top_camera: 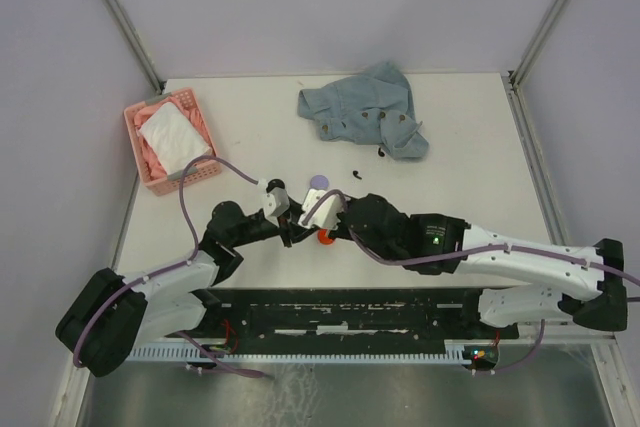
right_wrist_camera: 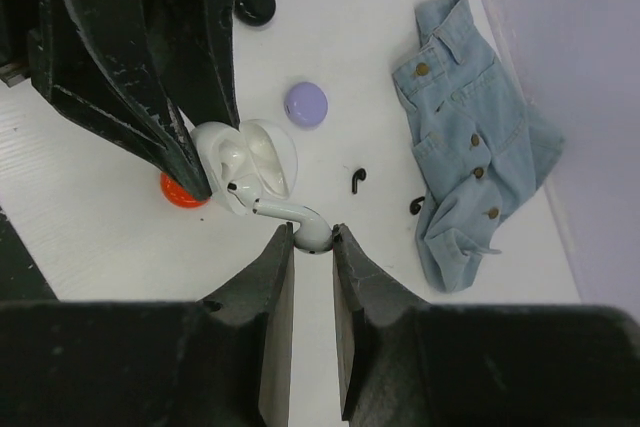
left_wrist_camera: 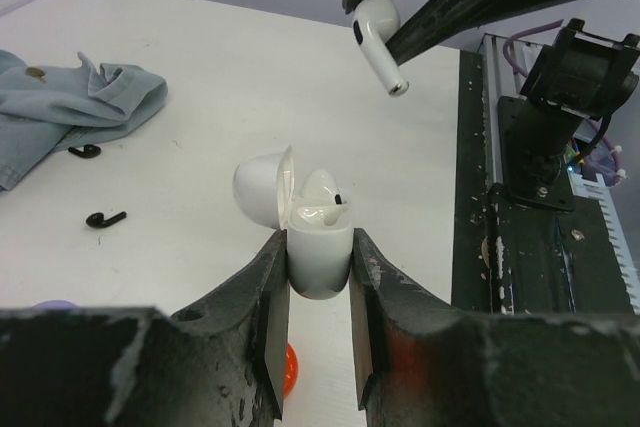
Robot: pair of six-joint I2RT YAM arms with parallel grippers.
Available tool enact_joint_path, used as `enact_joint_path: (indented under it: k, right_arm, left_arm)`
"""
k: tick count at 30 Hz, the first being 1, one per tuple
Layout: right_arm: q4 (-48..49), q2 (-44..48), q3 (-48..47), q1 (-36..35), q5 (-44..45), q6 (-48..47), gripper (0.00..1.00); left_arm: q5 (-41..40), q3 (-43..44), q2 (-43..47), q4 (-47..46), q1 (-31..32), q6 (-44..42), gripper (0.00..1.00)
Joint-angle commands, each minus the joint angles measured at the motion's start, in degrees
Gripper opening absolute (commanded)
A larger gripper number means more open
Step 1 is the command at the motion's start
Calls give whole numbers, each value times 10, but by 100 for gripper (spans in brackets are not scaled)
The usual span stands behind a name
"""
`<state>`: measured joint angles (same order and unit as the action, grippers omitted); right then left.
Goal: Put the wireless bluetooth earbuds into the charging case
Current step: Place the earbud in the charging case.
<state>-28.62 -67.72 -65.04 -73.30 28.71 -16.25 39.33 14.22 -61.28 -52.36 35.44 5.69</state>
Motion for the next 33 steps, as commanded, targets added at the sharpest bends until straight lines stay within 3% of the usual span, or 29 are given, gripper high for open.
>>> enact_joint_path:
  k: [1,19,33]
  right_arm:
    - [59,-27,8,-25,52,-64,11]
    - [97,-91,26,-50,135,-117,7]
    - [83,-99,19,-74,117,-120,12]
  left_arm:
    - [7,19,7,-16,3,-26,3]
    - [18,18,11,-28,2,-11,3]
    - [-10,27,0,-28,3,17,3]
